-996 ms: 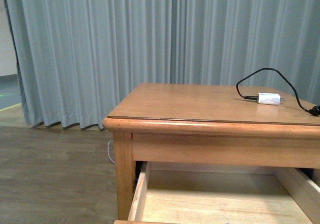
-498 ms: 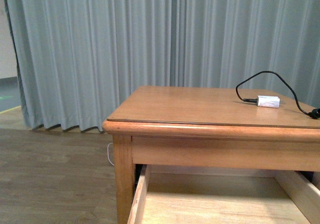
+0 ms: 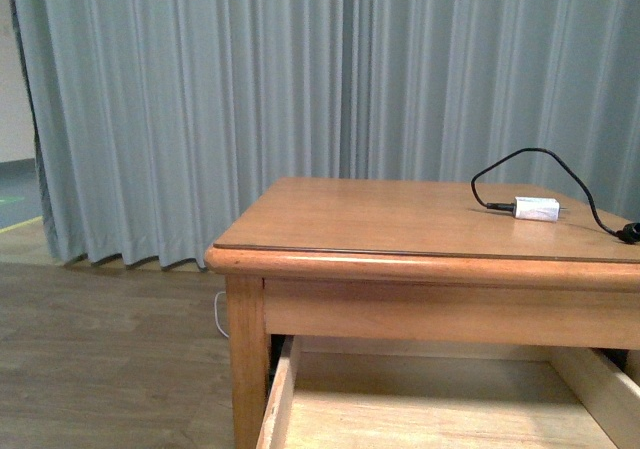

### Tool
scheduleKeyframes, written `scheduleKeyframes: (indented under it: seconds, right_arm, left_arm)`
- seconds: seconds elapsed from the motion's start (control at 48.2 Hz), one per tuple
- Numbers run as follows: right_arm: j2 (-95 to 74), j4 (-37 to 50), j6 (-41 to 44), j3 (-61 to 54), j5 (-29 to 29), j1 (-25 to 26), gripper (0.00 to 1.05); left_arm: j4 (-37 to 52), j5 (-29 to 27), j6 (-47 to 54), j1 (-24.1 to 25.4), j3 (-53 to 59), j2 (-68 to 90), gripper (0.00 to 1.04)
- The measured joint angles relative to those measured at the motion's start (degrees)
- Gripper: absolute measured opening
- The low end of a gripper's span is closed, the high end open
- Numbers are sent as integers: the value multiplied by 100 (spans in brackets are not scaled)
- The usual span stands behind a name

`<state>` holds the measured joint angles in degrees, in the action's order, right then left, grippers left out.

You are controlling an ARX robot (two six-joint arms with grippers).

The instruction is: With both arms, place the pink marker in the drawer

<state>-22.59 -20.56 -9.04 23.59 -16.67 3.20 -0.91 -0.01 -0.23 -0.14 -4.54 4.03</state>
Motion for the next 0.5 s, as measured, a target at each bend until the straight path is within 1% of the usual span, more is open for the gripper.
scheduleKeyframes:
  seconds: [0.498]
  right_arm:
    - [0,0,0,-4,0,0,96]
  left_arm:
    - [68,-2,0,0,317,-374,4]
